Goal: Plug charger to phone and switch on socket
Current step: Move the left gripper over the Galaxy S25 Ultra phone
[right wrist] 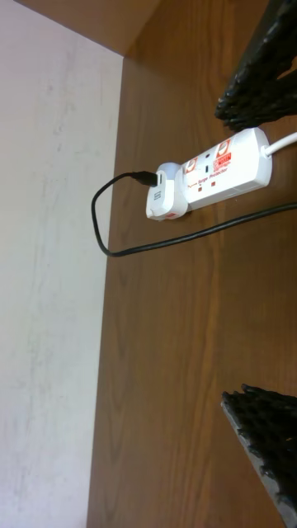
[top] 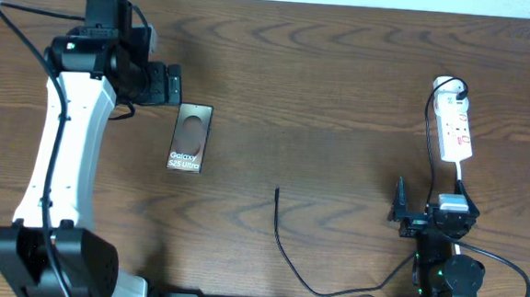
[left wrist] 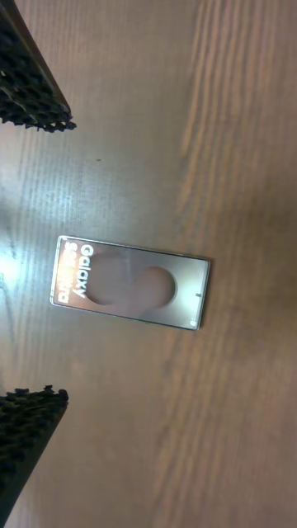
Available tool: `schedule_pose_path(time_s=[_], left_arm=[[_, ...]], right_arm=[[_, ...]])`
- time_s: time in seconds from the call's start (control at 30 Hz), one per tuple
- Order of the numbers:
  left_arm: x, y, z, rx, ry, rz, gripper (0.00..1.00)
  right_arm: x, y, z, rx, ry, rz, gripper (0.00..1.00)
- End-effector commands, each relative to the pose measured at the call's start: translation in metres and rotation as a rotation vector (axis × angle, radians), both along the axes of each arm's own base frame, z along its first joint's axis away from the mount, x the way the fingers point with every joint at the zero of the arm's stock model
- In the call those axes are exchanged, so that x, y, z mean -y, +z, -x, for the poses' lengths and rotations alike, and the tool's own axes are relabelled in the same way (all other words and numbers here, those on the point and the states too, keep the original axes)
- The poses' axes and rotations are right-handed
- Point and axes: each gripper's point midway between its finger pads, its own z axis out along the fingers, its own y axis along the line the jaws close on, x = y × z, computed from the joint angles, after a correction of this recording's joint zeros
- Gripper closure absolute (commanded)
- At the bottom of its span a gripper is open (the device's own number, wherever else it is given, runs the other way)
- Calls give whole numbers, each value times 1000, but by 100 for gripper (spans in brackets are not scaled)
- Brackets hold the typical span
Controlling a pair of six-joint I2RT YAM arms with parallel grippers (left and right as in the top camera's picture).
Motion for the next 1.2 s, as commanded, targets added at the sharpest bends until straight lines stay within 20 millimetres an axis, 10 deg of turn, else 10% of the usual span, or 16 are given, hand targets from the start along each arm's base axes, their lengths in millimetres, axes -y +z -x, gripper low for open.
schedule_pose_path(time_s=[0.0, 0.4, 1.17], left_arm=[[1, -21, -2, -71, -43, -21, 2], [23, -72, -9, -199, -104, -46, 2], [24, -108, -3, -239, -121, -76, 2]], right_arm=[[-1, 0, 0, 1, 3, 10, 1], [-1, 0, 0, 0, 3, 10, 1], [-1, 0, 0, 1, 3, 10, 1]])
